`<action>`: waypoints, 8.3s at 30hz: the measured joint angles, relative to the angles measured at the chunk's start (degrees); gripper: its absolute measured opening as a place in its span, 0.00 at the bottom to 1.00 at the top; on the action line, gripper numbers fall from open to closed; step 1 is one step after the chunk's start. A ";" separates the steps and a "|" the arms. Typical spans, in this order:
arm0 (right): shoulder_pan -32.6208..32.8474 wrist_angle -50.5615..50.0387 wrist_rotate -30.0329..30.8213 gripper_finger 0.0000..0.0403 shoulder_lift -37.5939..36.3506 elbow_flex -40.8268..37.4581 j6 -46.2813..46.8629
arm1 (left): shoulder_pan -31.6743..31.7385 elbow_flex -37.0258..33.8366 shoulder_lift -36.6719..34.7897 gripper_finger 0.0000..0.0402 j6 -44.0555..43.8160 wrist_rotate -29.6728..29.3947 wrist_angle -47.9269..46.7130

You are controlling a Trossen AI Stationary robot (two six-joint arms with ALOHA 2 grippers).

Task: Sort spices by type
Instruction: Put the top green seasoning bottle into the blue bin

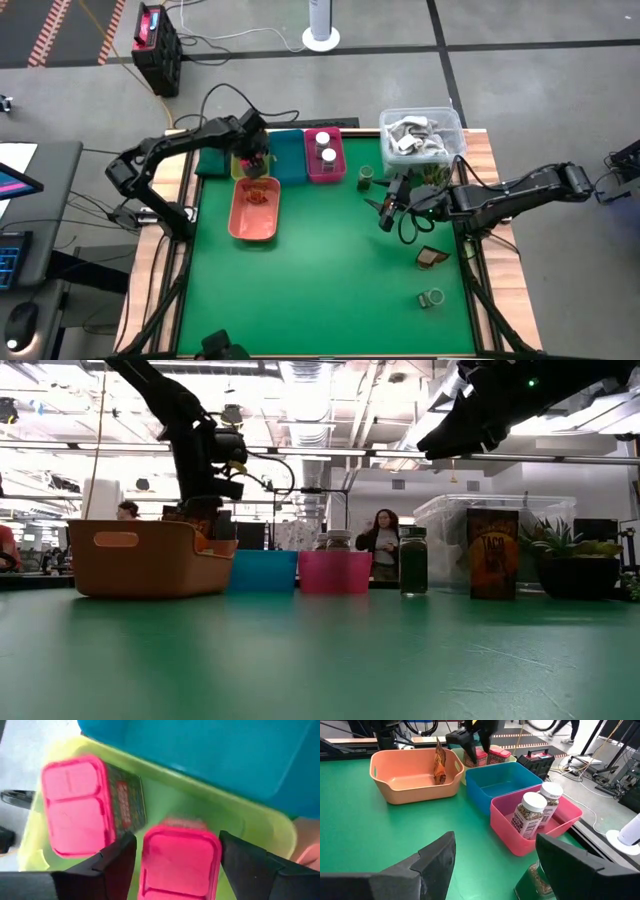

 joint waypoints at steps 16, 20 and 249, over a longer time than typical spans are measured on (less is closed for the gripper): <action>-0.02 0.00 0.00 0.75 0.01 0.00 0.02 | -0.02 4.61 0.02 0.77 1.00 0.71 -1.10; -0.02 -0.01 0.00 0.75 0.00 0.00 0.02 | -0.02 7.78 0.00 0.77 1.40 0.77 -2.18; -1.36 -12.79 5.29 0.75 -14.62 -0.04 7.52 | -26.18 24.15 37.97 0.50 -13.47 15.94 63.98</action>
